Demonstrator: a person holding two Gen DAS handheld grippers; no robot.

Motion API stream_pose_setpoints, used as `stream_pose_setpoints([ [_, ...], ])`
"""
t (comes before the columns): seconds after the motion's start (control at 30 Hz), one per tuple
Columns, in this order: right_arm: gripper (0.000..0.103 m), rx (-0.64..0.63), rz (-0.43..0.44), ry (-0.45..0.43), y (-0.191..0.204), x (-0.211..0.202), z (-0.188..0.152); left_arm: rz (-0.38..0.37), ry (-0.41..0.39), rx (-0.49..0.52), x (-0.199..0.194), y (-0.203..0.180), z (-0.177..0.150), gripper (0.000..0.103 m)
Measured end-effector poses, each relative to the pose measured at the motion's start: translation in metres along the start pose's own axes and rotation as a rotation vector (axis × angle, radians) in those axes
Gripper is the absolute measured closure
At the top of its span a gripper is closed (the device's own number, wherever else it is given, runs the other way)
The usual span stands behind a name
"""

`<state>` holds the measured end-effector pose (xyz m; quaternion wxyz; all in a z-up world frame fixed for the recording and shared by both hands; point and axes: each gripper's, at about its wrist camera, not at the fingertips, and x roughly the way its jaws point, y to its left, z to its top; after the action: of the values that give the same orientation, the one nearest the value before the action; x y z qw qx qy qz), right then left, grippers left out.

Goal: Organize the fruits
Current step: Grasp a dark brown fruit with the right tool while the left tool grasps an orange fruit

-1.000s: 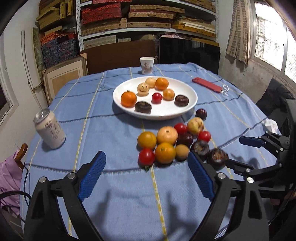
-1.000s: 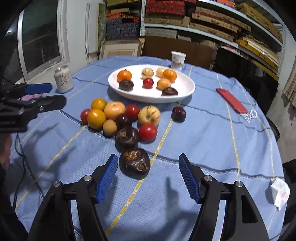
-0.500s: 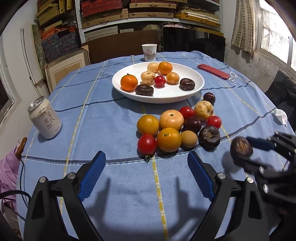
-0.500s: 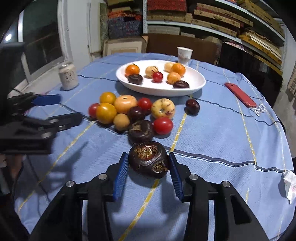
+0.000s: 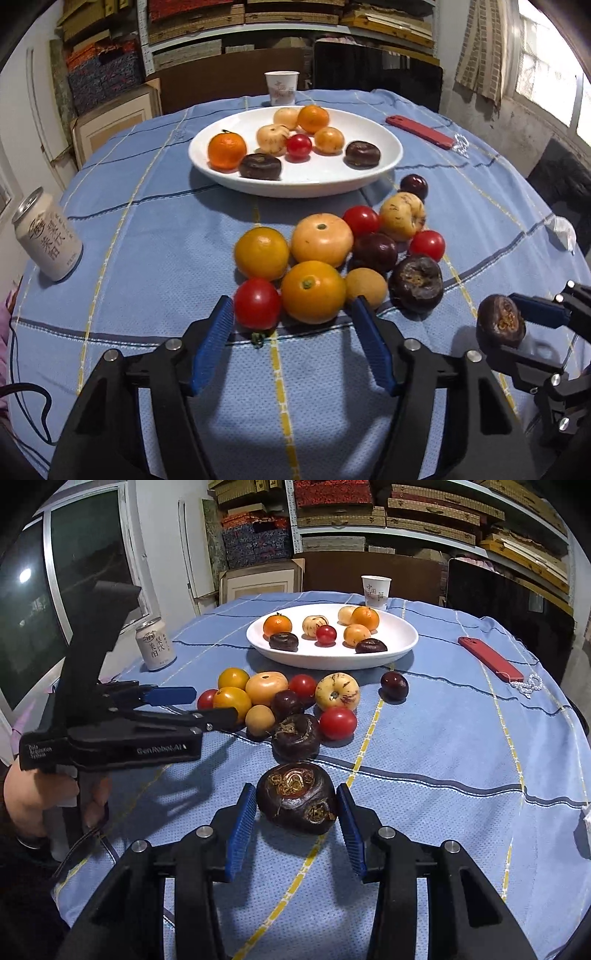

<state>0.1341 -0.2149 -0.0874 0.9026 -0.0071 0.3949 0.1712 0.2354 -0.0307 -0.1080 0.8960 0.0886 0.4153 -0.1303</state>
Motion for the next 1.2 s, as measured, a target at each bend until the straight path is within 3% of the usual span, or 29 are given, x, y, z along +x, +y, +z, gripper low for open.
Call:
stream_pose_setpoints([
  [0.27,0.058,0.013,0.007,0.006,-0.002,0.001,0.000,-0.032,-0.029,0.020,-0.001,-0.004,0.001,0.046],
  [0.43,0.058,0.022,0.018,-0.011,-0.004,-0.002,0.000,-0.116,-0.043,0.021,-0.011,-0.004,-0.004,0.067],
  [0.53,0.058,0.025,0.020,-0.009,-0.004,-0.001,0.000,-0.113,-0.042,0.041,-0.010,-0.008,-0.004,0.066],
  [0.63,0.058,0.022,0.019,-0.010,-0.004,-0.001,0.000,-0.087,-0.045,0.042,-0.008,-0.009,-0.002,0.045],
  [0.67,0.058,0.022,0.020,-0.007,-0.003,-0.001,0.000,-0.077,-0.047,0.031,-0.008,-0.008,-0.001,0.033],
  [0.7,0.058,0.023,0.020,-0.006,-0.004,-0.001,0.000,-0.078,-0.046,0.020,-0.008,-0.007,-0.001,0.032],
  [0.87,0.058,0.020,0.029,-0.002,-0.003,-0.001,0.000,-0.087,-0.085,0.082,-0.015,-0.018,-0.003,0.032],
  [0.97,0.058,-0.006,0.026,0.000,0.002,-0.003,-0.002,-0.095,-0.070,0.107,-0.010,-0.025,0.001,0.040],
  [1.07,0.058,-0.016,0.019,-0.008,0.003,-0.005,-0.004,-0.134,-0.055,0.087,-0.001,-0.024,0.007,0.040],
  [1.2,0.058,-0.007,0.024,-0.011,0.001,-0.006,-0.004,-0.181,-0.046,0.045,0.003,-0.018,0.010,0.052],
])
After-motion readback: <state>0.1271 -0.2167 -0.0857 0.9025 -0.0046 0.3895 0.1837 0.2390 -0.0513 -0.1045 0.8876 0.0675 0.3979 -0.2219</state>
